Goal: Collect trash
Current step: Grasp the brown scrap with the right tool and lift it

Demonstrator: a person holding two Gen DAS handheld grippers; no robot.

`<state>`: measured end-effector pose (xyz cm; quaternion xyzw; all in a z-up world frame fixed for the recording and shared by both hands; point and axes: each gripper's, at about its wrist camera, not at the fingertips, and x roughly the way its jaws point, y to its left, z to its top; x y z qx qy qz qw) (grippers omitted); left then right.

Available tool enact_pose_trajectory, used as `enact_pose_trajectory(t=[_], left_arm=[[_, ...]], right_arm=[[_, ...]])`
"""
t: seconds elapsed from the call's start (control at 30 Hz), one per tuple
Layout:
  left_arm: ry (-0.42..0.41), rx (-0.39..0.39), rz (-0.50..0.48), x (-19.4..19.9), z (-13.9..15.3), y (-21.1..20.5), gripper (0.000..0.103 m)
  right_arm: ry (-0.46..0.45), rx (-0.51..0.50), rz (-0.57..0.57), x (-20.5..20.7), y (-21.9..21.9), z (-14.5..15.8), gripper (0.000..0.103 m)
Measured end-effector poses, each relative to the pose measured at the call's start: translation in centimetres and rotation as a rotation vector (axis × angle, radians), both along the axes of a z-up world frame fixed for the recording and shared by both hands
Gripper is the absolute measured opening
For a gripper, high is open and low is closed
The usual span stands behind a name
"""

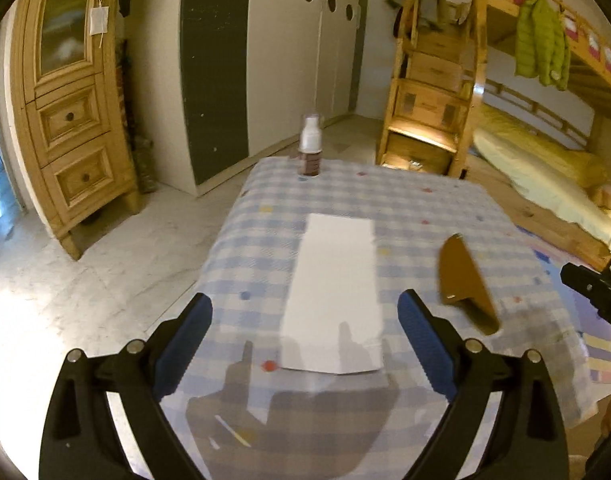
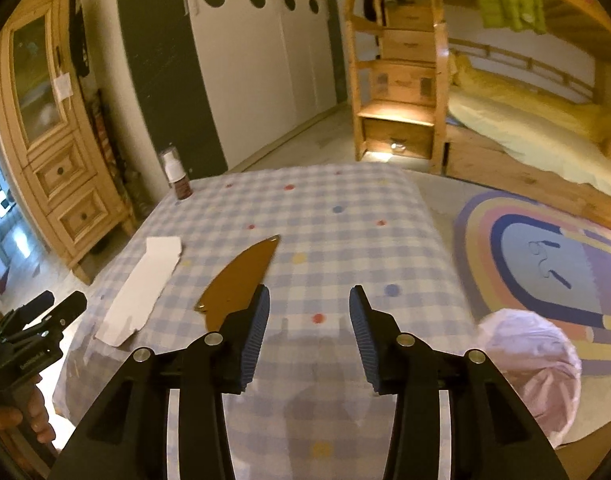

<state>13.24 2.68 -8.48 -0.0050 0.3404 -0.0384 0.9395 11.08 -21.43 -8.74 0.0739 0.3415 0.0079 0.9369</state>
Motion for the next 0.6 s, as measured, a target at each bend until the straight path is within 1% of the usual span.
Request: enact_pose_trajectory(t=[0.13, 0.23, 0.37, 0.4, 0.5, 0.57, 0.6], left_arm=[[0.011, 0.024, 0.003, 0.3, -0.5, 1.1, 0.091], [0.01, 0.02, 0.01, 0.7, -0.5, 1.6, 0.091], [0.015, 0.003, 0.019, 1.3, -0.6, 2.2, 0.091], [0.017, 0.003, 0.022, 1.5, -0.7, 2.3, 0.091], [0.026, 0.011, 0.023, 2.0, -1.1, 2.4, 0.091], [0.032, 0.019, 0.024, 2.2, -1.3, 2.5, 0.091], [0.034, 0.023, 0.027, 2.3, -1.5, 2.6, 0.091]], right_arm=[[0.032, -0.007, 0.048, 0.8, 2.2, -1.0, 0.043], [0.049, -0.026, 0.078, 1.6, 3.8, -1.4, 0.045], [0.065, -0.052, 0.115, 2.6, 5.9, -1.8, 0.054], [0.073, -0.055, 0.12, 3.0, 6.4, -2.0, 0.055], [0.095, -0.059, 0.123, 4.0, 7.2, -2.5, 0.061], [0.11, -0.073, 0.121, 4.8, 7.8, -2.7, 0.069], [0.115, -0.084, 0.118, 5.1, 8.2, -2.9, 0.07]])
